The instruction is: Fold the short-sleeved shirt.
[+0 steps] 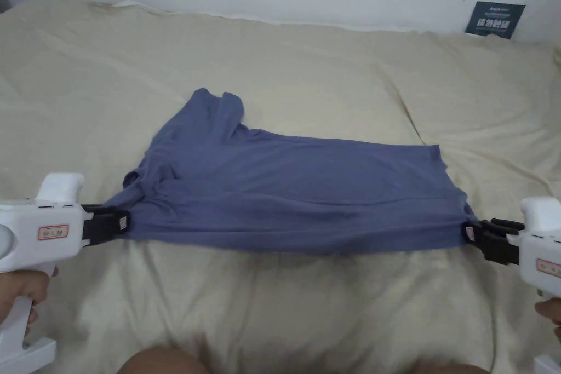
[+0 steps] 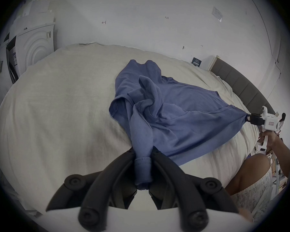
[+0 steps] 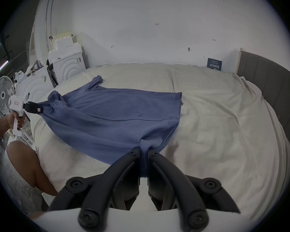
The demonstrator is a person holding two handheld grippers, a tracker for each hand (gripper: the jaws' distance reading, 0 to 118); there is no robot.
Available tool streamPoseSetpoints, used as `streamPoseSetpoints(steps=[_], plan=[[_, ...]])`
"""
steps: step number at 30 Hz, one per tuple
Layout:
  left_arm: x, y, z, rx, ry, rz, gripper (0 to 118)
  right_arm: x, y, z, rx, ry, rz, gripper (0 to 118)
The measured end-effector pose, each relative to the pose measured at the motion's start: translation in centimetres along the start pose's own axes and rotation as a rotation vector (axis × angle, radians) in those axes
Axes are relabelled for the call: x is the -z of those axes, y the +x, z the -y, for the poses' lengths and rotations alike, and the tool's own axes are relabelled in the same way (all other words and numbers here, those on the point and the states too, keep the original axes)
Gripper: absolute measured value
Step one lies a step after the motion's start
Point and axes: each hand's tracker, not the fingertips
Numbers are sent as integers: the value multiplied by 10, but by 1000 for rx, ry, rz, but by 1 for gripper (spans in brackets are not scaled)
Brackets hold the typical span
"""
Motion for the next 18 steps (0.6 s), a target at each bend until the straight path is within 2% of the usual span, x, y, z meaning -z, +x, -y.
streamPoseSetpoints(steps=[18], plan=[[-55, -3, 61, -17, -26, 10, 11, -58, -33, 52, -8, -23, -32, 8]])
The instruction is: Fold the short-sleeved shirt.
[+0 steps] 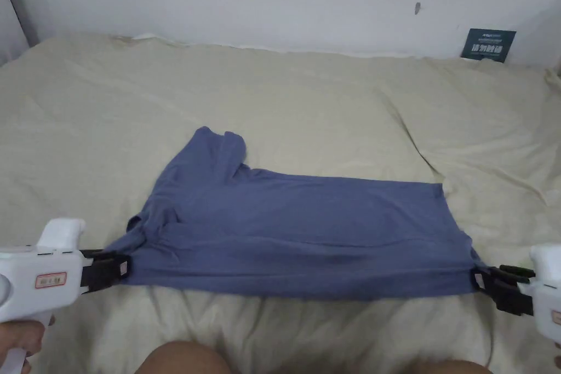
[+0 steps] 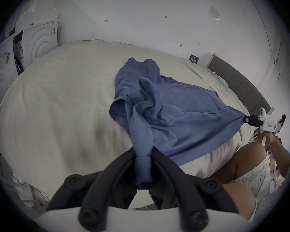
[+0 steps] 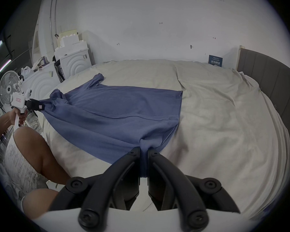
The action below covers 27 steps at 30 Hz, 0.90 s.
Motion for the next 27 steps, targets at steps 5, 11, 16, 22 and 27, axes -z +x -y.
streamPoseSetpoints(steps=[5, 11, 16, 22, 27], plan=[[-2, -2, 14, -7, -15, 0, 11, -3, -3, 9, -3, -19, -5, 8], [20, -3, 25, 3, -74, -39, 11, 26, 2, 27, -19, -109, 18, 8], [9, -1, 24, 12, -89, -67, 44, 33, 10, 38, -38, -139, 35, 65], [-51, -49, 22, 49, -49, -194, 62, -1, 48, 39, -1, -93, 27, 83], [-84, -38, -8, 56, 73, -192, 54, -23, 51, 6, -19, 56, 24, 75]])
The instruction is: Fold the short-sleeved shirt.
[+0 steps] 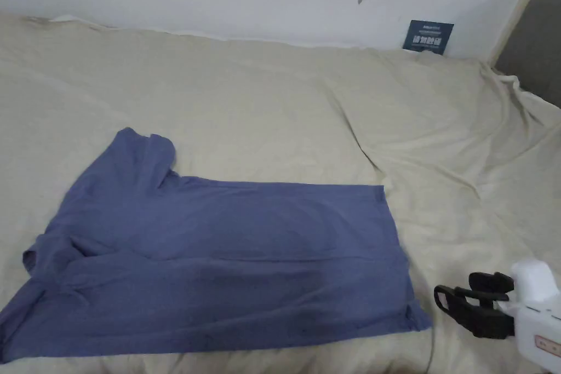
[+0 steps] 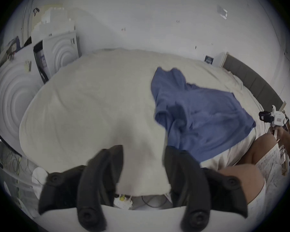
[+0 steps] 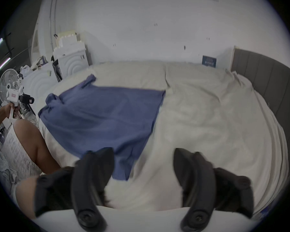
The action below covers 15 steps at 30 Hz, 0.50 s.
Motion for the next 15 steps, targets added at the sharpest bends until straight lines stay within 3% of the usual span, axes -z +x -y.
streamPoseSetpoints(steps=[1, 2, 3, 5, 10, 15], plan=[[1, 8, -6, 24, 25, -6, 36, 5, 2, -3, 1, 7, 0, 59], [7, 15, -12, 42, 47, -28, 13, 9, 1, -10, -14, 46, 30, 30], [12, 23, -20, 41, 71, -43, 3, 15, -2, -17, -50, 64, 60, 0], [25, 35, -35, -4, 73, 71, 0, 30, 3, -30, 1, 45, -4, 0], [75, 64, -64, 22, 87, 140, 0, 90, 14, -65, -52, 26, 1, 0], [107, 89, -91, 3, 108, 172, 0, 172, 54, -101, -6, -43, -17, 0]])
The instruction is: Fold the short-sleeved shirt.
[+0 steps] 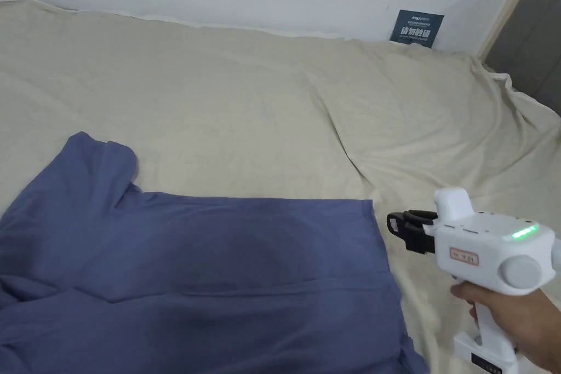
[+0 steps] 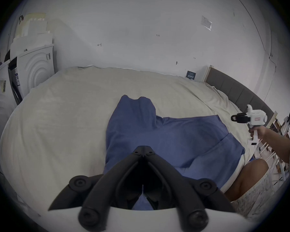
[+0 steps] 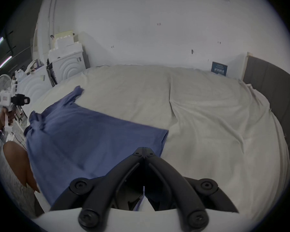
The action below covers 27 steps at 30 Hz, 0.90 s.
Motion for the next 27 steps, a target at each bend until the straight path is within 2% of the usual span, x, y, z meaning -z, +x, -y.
streamPoseSetpoints(steps=[1, 2, 3, 4, 5, 6, 9, 11, 13, 16, 18, 19, 21, 22, 24, 26, 27], plan=[[5, -1, -3, 1, -3, 4, 0, 12, 6, -5, -1, -16, 5, 2], [12, -2, -5, 5, -5, 2, 0, 22, 8, -18, -2, -33, 7, 13], [17, -8, -5, 5, -5, -3, 0, 32, 14, -23, -1, -53, 11, 43], [21, -12, -6, 2, -7, -4, 0, 43, 19, -28, -4, -71, 13, 65], [25, -16, -7, -7, -11, 0, 0, 53, 23, -33, -12, -109, -8, 67], [29, -18, -7, -12, -13, -1, 0, 59, 23, -38, -35, -147, -46, 64], [40, -30, -4, -14, -22, -18, 0, 81, 24, -47, -129, -204, -1, 64], [42, -26, -3, -17, -22, -35, 0, 91, 30, -50, -115, -206, -23, 64], [46, -28, -2, -28, -36, -32, 0, 100, 30, -52, -85, -278, -33, 64], [46, -7, -4, -33, -40, -37, 0, 102, 29, -47, -124, -288, -54, 63], [49, -2, -2, -33, -47, -38, 0, 99, 33, -48, -93, -287, -64, 60], [50, -7, -3, -32, -49, -41, 0, 98, 34, -49, -77, -290, -63, 57], [52, -6, -4, -31, -50, -51, 0, 90, 29, -46, -135, -242, -63, 17], [53, -5, -5, -33, -53, -50, 0, 89, 27, -43, -179, -230, -56, 10], [53, -15, -6, -39, -52, -55, 0, 88, 20, -40, -208, -265, -45, 6], [55, -16, -8, -53, -50, -49, 0, 84, 12, -38, -270, -239, -49, 3], [58, -34, -6, -55, -51, -53, 0, 82, 10, -38, -259, -242, -50, 3]])
